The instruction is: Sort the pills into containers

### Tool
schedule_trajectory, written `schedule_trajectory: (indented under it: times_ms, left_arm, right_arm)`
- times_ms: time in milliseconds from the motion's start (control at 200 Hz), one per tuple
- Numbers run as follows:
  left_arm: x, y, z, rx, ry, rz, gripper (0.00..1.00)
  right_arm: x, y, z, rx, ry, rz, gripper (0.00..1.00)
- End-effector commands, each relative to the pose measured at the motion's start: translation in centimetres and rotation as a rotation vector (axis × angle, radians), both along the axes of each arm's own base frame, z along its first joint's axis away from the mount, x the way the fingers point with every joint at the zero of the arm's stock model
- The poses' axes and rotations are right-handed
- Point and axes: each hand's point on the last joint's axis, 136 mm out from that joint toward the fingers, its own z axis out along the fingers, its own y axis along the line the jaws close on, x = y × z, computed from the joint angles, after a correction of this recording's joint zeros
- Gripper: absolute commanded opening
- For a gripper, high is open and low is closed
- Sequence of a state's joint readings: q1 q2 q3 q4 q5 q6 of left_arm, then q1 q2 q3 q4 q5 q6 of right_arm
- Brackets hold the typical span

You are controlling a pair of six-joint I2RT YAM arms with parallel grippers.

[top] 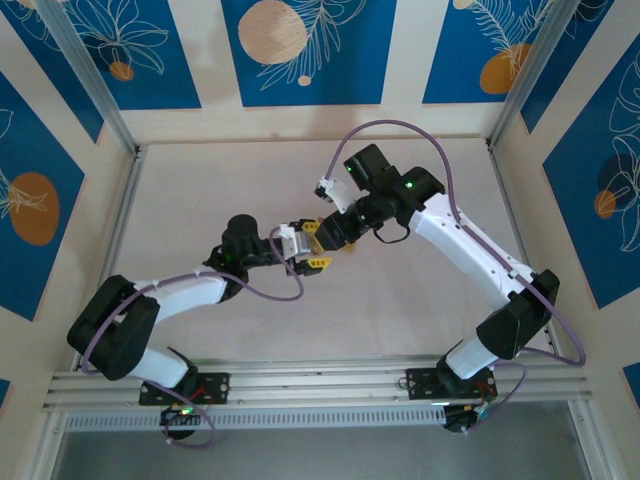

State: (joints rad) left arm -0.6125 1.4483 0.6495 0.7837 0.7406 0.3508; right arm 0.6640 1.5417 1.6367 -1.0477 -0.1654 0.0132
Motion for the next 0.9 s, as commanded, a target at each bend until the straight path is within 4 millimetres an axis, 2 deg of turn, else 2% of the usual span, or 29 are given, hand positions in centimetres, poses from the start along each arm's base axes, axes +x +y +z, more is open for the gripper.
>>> schedule_trajectory:
  times_ms: [0,445,895]
  left_arm:
    - [-0.40,0.09,1.53,-0.016,-0.058,-0.029,0.63]
    - [-0.30,0.27,1.39,-0.008,-0.074,-0.013,0.53]
    - [-0.27,0.28,1.45,-0.008,-0.082,-0.013,0.55]
  right_arm:
    - [-0.65,0.70,2.00,0.056,-0.011,0.020,0.43]
    - [-0.85,0.60,2.10,0.052,-0.012,0.019,0.43]
    - [-0.48,0.32,2.74,0.046,-0.031,0.007,0.44]
